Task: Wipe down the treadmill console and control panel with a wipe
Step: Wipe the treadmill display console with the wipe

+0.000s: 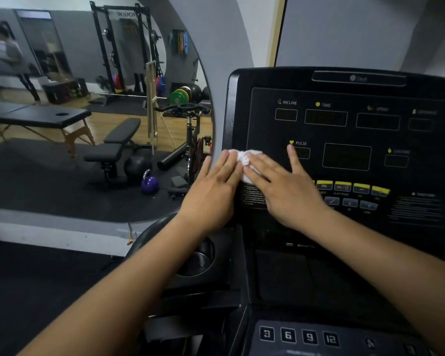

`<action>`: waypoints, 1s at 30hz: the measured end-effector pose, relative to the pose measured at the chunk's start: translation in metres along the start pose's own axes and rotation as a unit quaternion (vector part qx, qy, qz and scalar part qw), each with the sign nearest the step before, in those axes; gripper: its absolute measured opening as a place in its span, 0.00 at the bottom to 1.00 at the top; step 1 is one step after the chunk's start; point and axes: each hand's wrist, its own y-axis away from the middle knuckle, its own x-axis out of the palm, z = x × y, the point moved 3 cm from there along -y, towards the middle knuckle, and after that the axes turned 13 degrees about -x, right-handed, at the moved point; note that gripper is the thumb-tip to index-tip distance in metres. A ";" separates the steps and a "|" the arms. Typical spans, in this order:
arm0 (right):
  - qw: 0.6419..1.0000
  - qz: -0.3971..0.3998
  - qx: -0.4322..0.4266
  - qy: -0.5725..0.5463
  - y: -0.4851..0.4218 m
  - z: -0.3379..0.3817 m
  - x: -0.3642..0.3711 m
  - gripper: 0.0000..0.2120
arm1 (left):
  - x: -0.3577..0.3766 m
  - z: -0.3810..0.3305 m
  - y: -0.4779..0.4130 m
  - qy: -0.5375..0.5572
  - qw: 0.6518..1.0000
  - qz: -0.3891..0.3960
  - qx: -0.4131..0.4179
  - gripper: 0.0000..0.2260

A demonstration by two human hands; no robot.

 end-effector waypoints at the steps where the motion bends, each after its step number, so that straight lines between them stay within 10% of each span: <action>1: 1.000 0.005 0.017 0.001 -0.005 -0.011 -0.004 0.33 | -0.009 -0.001 -0.014 -0.005 1.000 -0.006 -0.004 0.30; 30: 0.993 -0.015 0.016 -0.117 0.088 0.024 0.035 0.31 | 0.033 -0.077 0.053 -0.008 0.998 0.035 0.045 0.32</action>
